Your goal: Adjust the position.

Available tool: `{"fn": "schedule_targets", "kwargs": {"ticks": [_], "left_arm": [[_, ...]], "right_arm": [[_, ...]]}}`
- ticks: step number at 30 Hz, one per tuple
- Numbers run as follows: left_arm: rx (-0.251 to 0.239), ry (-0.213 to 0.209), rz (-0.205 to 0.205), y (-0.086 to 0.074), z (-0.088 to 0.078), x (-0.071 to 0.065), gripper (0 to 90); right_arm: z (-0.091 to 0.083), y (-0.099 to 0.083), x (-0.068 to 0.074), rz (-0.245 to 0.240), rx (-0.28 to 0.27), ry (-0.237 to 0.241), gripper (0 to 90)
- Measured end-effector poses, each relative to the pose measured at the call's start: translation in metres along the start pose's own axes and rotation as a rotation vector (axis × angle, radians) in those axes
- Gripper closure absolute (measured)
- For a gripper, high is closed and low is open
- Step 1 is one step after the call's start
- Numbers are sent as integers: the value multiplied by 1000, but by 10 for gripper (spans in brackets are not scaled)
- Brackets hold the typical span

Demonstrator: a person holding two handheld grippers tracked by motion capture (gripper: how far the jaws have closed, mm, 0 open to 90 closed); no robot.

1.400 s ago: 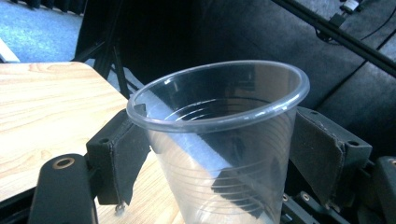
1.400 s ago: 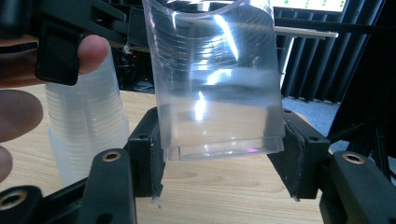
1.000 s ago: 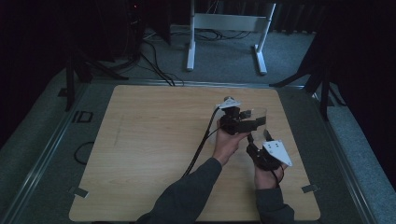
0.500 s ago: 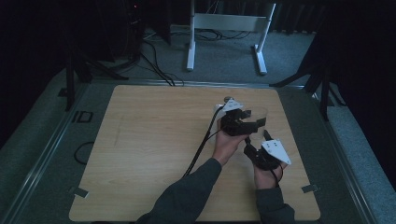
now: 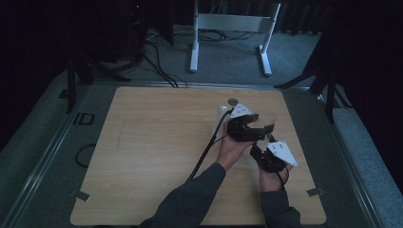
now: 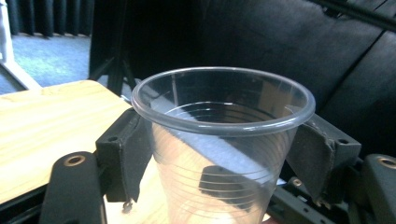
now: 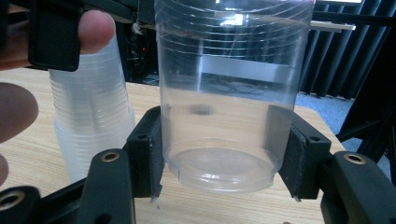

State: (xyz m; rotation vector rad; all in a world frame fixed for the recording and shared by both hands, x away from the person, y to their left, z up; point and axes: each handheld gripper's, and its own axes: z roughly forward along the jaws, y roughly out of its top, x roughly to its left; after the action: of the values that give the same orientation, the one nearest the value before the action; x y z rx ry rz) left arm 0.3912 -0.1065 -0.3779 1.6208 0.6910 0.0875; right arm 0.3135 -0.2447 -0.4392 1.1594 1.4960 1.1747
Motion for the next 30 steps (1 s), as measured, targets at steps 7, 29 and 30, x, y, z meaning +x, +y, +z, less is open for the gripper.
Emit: {"fn": "schedule_targets", "kwargs": {"ticks": [7, 29, 30], "left_arm": [[3, 12, 4, 1, -1, 2, 251], [-13, 102, 140, -1, -5, -5, 273], [-13, 106, 144, -1, -5, -5, 274]], "right_arm": [[0, -1, 1, -7, 1, 4, 413], [1, -2, -1, -4, 15, 17, 284], [0, -2, -1, -7, 17, 19, 280]]}}
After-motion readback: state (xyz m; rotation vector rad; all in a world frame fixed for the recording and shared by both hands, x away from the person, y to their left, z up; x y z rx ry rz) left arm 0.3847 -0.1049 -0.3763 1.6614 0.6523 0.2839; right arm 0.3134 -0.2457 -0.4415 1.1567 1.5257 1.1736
